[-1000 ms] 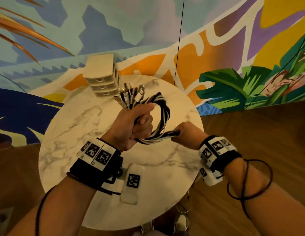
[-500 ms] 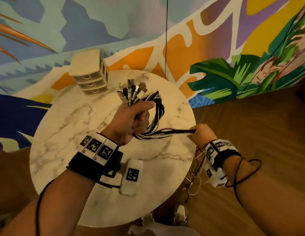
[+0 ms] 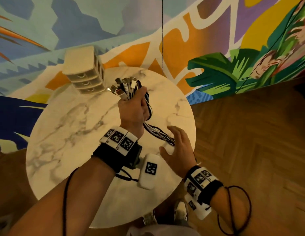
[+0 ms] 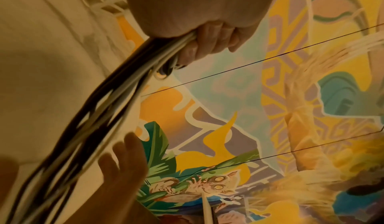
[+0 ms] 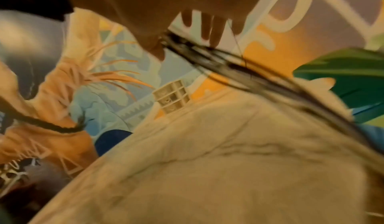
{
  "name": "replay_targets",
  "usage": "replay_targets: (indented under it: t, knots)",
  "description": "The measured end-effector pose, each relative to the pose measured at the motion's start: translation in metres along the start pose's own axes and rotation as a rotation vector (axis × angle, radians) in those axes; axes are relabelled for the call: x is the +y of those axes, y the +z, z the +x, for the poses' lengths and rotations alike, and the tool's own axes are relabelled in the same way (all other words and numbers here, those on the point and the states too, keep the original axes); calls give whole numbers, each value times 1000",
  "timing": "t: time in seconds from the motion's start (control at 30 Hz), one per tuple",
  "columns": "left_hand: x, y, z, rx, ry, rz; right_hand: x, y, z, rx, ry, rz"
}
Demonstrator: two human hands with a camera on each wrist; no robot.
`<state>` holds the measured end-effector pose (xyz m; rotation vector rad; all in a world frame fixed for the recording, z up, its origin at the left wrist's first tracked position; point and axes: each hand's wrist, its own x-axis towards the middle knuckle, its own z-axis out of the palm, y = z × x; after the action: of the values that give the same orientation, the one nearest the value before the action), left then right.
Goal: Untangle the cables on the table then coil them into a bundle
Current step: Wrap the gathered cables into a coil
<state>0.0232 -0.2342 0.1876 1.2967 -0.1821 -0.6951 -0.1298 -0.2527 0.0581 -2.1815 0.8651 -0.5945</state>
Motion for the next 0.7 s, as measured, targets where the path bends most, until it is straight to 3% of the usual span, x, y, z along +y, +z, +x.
replay_targets:
  t: [0.17, 0.2, 0.27, 0.3, 0.37, 0.4, 0.47, 0.53, 0.7]
  knots:
    - [-4, 20, 2, 185, -54, -149, -27, 44, 17, 172, 95, -4]
    - [-3, 22, 1, 195, -61, -169, -30, 43, 25, 166, 163, -9]
    - [1, 23, 0, 183, -80, -192, -29, 40, 35, -2, 286, 16]
    - [5, 21, 2, 167, -88, -200, -27, 36, 36, -72, 289, 85]
    - [11, 10, 6, 112, -111, -220, -22, 22, 36, -79, 212, 253]
    - [13, 1, 9, 82, -123, -227, -16, 16, 37, -75, 117, 195]
    - [14, -19, 15, 11, -144, -234, -10, 0, 40, -206, 9, 15]
    - [14, -36, 18, -80, -157, -253, -13, -14, 45, -387, 50, 73]
    - [26, -49, 14, -374, -137, -206, -18, -29, 55, -853, 463, 693]
